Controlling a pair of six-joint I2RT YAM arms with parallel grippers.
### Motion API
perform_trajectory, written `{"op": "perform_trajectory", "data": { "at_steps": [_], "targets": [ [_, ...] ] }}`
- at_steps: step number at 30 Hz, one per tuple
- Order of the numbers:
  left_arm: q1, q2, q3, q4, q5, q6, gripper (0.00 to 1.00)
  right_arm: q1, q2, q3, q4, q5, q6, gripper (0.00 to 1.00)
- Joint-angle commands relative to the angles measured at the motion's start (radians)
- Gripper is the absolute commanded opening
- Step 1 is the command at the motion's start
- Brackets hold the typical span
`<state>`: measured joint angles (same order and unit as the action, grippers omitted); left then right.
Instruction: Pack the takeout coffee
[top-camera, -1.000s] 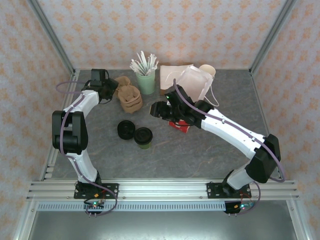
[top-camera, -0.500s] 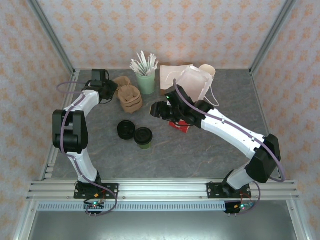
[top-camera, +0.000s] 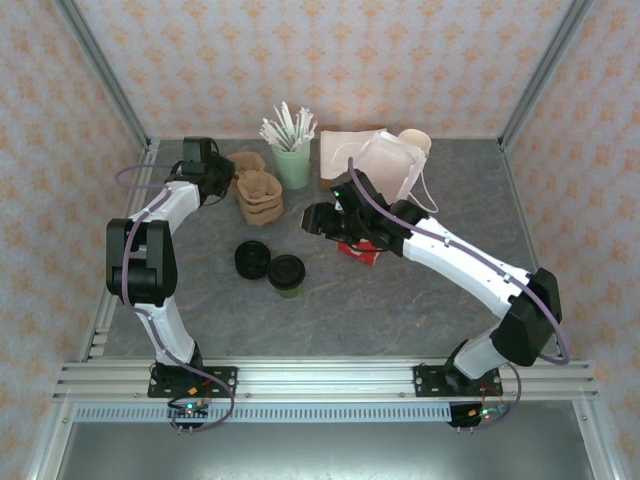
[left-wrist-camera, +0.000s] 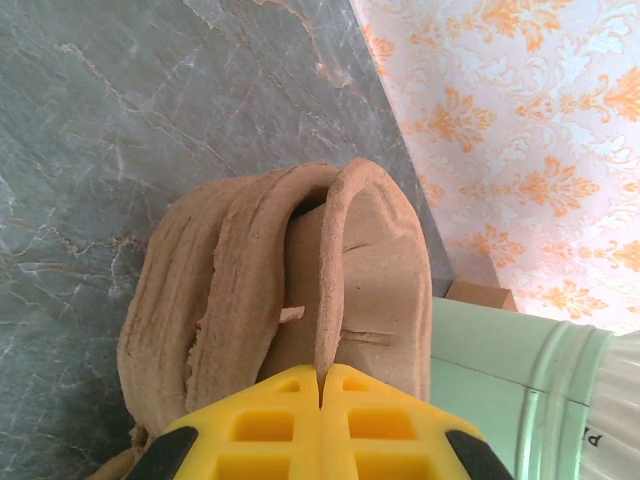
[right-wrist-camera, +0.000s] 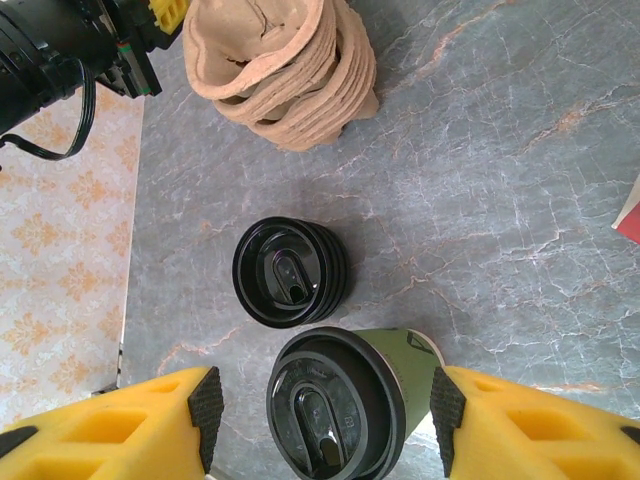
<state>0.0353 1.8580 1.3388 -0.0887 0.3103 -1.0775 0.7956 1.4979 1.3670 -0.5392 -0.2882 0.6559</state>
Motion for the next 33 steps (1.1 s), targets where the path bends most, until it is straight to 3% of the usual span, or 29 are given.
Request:
{"op": "perform_trajectory", "data": {
  "at_steps": [1, 16, 25, 30, 33],
  "targets": [
    [0.009, -0.043, 0.008, 0.029, 0.006, -0.023, 0.03, -0.004, -0.042, -0.008, -0.020, 0.007, -0.007, 0.60],
    [0.013, -0.169, 0.037, 0.129, 0.088, -0.089, 0.00, -0.004, -0.129, -0.035, 0.036, 0.009, -0.030, 0.60],
    [0.008, -0.383, 0.065, 0.003, 0.115, 0.017, 0.00, -0.004, -0.236, -0.022, 0.092, -0.004, -0.104, 0.60],
    [-0.004, -0.521, 0.036, -0.070, 0.160, 0.065, 0.00, -0.011, -0.276, 0.039, 0.005, 0.073, -0.197, 0.57],
    [-0.022, -0.599, 0.004, -0.085, 0.190, 0.082, 0.00, -0.029, -0.298, 0.043, 0.006, 0.058, -0.233, 0.57]
  ]
}}
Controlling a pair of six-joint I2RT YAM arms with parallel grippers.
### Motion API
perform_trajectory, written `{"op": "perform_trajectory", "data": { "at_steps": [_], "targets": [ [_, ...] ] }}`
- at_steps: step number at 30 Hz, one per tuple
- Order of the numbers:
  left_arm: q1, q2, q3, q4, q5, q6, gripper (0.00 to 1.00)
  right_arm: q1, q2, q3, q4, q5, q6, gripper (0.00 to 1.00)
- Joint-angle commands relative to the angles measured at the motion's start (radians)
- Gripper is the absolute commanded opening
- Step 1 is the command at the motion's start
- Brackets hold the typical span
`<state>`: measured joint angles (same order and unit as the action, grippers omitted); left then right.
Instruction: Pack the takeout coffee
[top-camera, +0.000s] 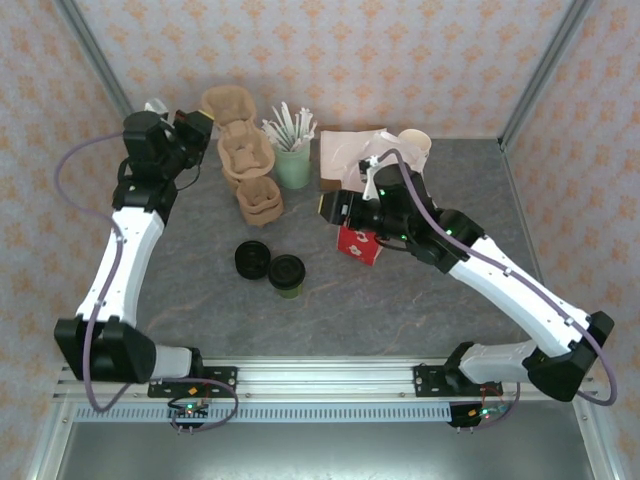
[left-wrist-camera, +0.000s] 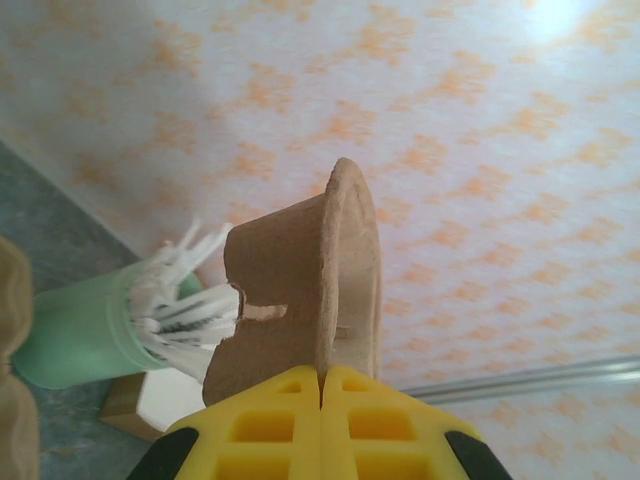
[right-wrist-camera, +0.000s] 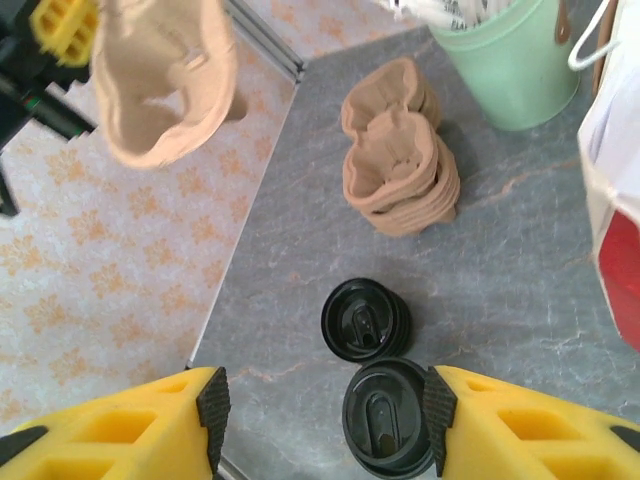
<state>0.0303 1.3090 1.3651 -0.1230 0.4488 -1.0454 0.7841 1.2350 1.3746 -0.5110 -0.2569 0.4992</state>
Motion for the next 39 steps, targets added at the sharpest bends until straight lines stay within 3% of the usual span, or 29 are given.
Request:
{"op": "perform_trajectory", "data": {
  "at_steps": [1, 8, 17, 30, 39],
  "targets": [
    [-0.023, -0.070, -0.022, -0.062, 0.064, 0.058, 0.00, -0.022, -0.043, 0.034, -0.017, 0.016, -0.082, 0.56],
    [-0.124, -0.171, -0.014, -0.141, 0.168, 0.135, 0.00, -0.060, -0.119, -0.048, 0.156, -0.178, -0.091, 0.58],
    [-0.198, -0.306, -0.159, -0.009, 0.221, 0.022, 0.00, -0.060, -0.084, -0.091, 0.351, -0.449, -0.067, 0.58],
    [-0.253, -0.355, -0.194, 0.038, 0.212, -0.009, 0.00, -0.037, -0.056, -0.128, 0.435, -0.530, -0.041, 0.59],
    [-0.274, -0.356, -0.197, 0.052, 0.185, -0.018, 0.00, -0.009, -0.056, -0.125, 0.415, -0.520, -0.064, 0.53]
  ]
}}
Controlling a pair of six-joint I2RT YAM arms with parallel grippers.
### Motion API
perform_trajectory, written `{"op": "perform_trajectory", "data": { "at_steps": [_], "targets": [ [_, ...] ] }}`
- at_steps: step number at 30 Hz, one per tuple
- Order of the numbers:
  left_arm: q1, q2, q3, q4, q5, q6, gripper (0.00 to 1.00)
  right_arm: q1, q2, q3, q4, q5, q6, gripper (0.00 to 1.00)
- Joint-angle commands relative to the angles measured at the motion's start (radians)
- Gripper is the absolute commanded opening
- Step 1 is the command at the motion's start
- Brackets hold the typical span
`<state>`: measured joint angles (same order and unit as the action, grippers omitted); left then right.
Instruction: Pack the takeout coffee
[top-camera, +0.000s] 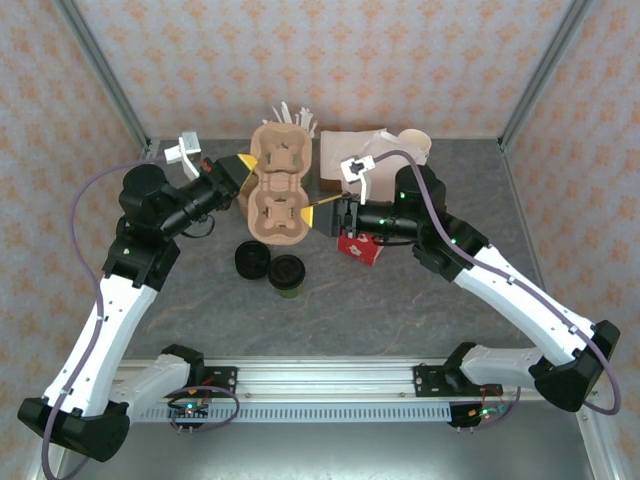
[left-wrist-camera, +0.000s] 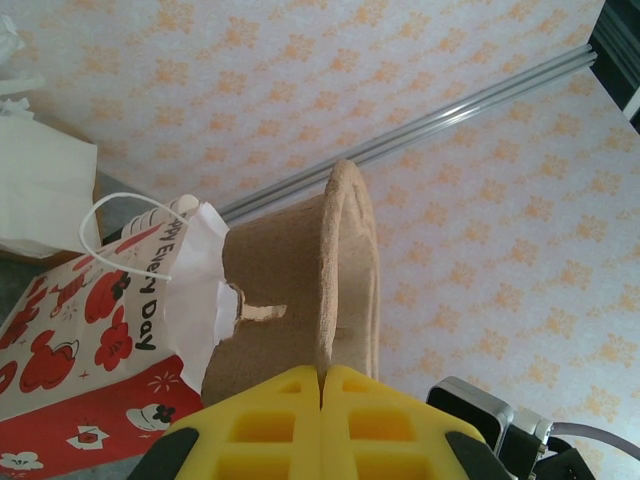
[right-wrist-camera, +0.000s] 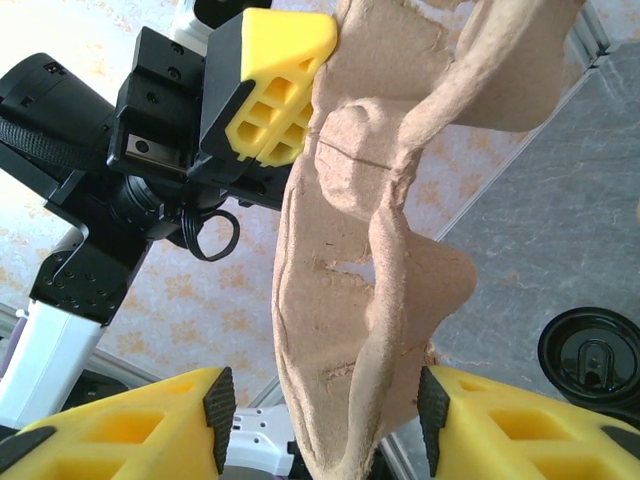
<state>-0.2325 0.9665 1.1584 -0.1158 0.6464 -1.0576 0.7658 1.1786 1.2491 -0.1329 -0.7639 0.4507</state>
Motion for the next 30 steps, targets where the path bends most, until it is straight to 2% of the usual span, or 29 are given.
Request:
{"op": "perform_trajectory", "data": {
  "at_steps": [1, 4, 7, 9, 12, 14, 15, 17, 19, 20, 22, 24, 27, 30],
  "targets": [
    [-0.014, -0.015, 0.012, 0.039, -0.020, -0.001, 0.00, 0.010, 0.000, 0.000, 0.039, -0.012, -0.015, 0.52],
    [-0.022, -0.014, 0.016, 0.030, -0.025, 0.007, 0.00, 0.017, 0.000, 0.003, 0.038, -0.020, -0.016, 0.46],
    [-0.024, -0.015, 0.018, 0.024, -0.029, 0.010, 0.00, 0.022, 0.000, 0.003, 0.039, -0.020, -0.020, 0.36],
    [-0.026, -0.018, 0.021, 0.005, -0.042, 0.022, 0.00, 0.024, 0.000, -0.001, 0.038, -0.016, -0.022, 0.25],
    [-0.034, -0.017, 0.031, -0.010, -0.042, 0.039, 0.00, 0.029, 0.000, 0.001, 0.031, -0.002, -0.024, 0.01],
    [-0.043, -0.012, 0.043, -0.033, -0.042, 0.068, 0.00, 0.030, 0.000, 0.006, 0.014, 0.008, -0.030, 0.00],
    [-0.047, -0.010, 0.052, -0.056, -0.042, 0.092, 0.06, 0.030, 0.000, 0.011, 0.001, 0.015, -0.034, 0.00],
    [-0.049, -0.008, 0.097, -0.152, -0.054, 0.186, 0.31, 0.030, 0.000, 0.028, -0.052, 0.047, -0.056, 0.00],
    [-0.051, -0.006, 0.162, -0.271, -0.100, 0.327, 0.49, 0.030, -0.005, 0.048, -0.115, 0.079, -0.078, 0.00],
    [-0.051, -0.003, 0.195, -0.330, -0.134, 0.419, 0.55, 0.031, -0.008, 0.059, -0.146, 0.096, -0.088, 0.00],
    [-0.051, 0.007, 0.251, -0.420, -0.204, 0.606, 0.61, 0.030, -0.017, 0.074, -0.197, 0.131, -0.099, 0.00],
    [-0.051, 0.022, 0.287, -0.456, -0.218, 0.765, 0.61, 0.030, -0.025, 0.079, -0.239, 0.167, -0.101, 0.00],
    [-0.060, 0.064, 0.358, -0.515, -0.109, 0.950, 0.54, 0.029, -0.031, 0.096, -0.304, 0.182, -0.106, 0.00],
    [-0.133, 0.077, 0.379, -0.532, -0.111, 1.125, 0.46, 0.029, -0.025, 0.126, -0.378, 0.180, -0.106, 0.00]
  ]
}}
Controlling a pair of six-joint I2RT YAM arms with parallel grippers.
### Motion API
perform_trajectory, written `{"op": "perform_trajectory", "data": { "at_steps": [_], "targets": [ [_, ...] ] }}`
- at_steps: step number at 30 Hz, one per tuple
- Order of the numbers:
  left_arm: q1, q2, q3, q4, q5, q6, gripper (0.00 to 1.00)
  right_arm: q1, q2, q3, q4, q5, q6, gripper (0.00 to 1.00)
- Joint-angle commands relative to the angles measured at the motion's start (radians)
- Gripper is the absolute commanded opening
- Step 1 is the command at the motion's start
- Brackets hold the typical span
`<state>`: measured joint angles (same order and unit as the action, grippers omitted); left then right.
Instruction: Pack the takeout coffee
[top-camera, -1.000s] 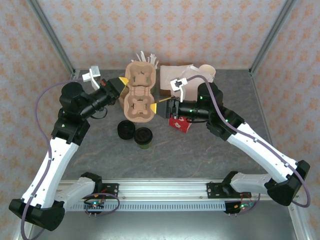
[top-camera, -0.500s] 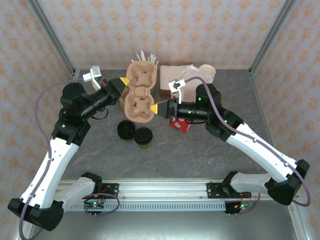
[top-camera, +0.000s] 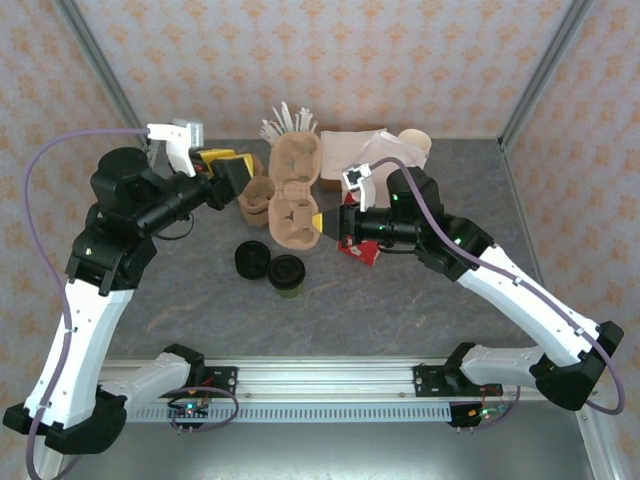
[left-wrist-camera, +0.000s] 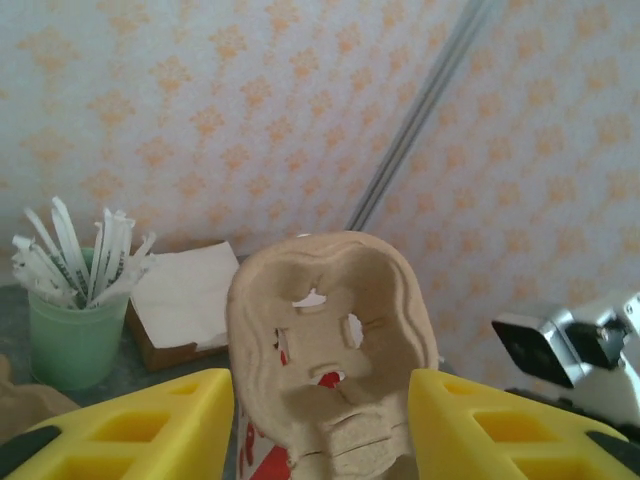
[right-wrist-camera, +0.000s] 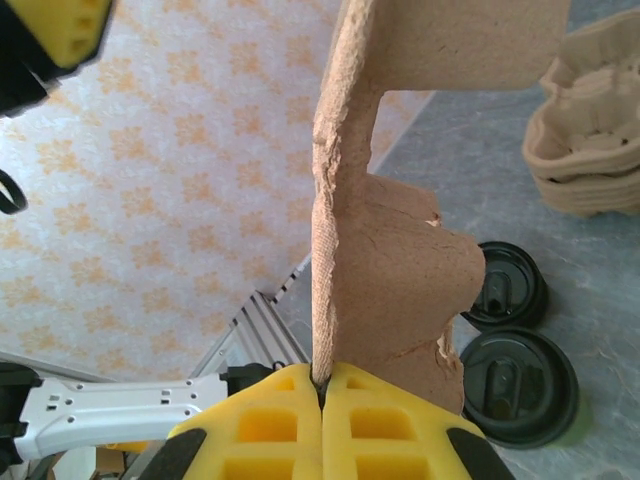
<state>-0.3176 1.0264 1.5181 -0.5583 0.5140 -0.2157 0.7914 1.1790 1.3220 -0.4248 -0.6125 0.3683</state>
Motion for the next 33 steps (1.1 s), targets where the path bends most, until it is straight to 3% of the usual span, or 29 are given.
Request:
{"op": "perform_trajectory", "data": {
  "at_steps": [1, 8, 13, 24, 33],
  "targets": [
    [-0.081, 0.015, 0.009, -0.084, 0.014, 0.346, 0.46, 0.003, -0.024, 0.068, -0.113, 0.031, -0.024, 0.00],
    [-0.213, 0.063, 0.042, -0.188, 0.003, 0.636, 0.47, -0.003, -0.019, 0.094, -0.214, 0.027, -0.014, 0.00],
    [-0.311, 0.081, 0.013, -0.235, -0.076, 0.807, 0.61, -0.003, -0.018, 0.100, -0.244, -0.025, -0.007, 0.00],
    [-0.347, 0.167, 0.035, -0.314, -0.211, 0.922, 0.69, -0.003, -0.012, 0.104, -0.261, -0.088, -0.037, 0.00],
    [-0.350, 0.212, 0.045, -0.318, -0.190, 0.956, 0.72, -0.003, -0.002, 0.110, -0.262, -0.103, -0.042, 0.00]
  ]
}}
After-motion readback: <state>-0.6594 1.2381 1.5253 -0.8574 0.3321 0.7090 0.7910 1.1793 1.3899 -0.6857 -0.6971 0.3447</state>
